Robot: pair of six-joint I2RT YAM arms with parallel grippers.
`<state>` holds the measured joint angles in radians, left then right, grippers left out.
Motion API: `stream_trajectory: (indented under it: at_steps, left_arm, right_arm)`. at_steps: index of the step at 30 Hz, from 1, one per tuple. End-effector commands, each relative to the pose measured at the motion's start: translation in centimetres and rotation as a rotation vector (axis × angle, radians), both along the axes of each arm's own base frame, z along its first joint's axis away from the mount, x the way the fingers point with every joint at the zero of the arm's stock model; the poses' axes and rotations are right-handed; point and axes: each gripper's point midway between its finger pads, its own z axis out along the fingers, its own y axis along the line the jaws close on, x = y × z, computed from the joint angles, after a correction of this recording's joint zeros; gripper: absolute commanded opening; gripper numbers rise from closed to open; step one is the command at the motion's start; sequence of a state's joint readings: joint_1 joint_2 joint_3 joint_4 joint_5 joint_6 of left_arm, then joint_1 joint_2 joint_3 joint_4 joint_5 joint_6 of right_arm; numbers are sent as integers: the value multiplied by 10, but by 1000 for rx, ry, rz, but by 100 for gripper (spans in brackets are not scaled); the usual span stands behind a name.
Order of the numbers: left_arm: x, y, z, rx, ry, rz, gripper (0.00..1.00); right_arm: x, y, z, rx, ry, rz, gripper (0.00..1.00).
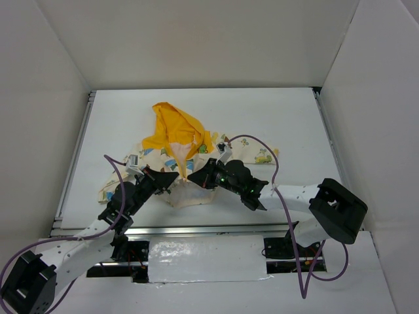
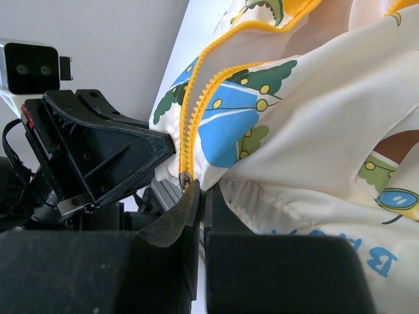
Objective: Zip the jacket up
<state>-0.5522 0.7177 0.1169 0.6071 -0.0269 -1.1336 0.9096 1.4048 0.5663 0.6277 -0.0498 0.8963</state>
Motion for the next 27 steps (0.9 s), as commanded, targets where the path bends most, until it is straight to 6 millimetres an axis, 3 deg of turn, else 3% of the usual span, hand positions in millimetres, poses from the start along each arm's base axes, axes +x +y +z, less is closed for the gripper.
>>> stream_trajectory:
  at_steps: [1, 22, 27]
  left_arm:
    - [-2, -4, 17, -60, -53, -19, 0]
    - [-6, -10, 17, -106, -47, -55, 0]
    - [-8, -15, 17, -81, -58, -95, 0]
  right_arm:
    - [10, 3, 29, 68, -61, -17, 0]
    - [16, 16, 34, 84, -65, 4, 0]
    - [24, 15, 44, 84, -106, 15, 0]
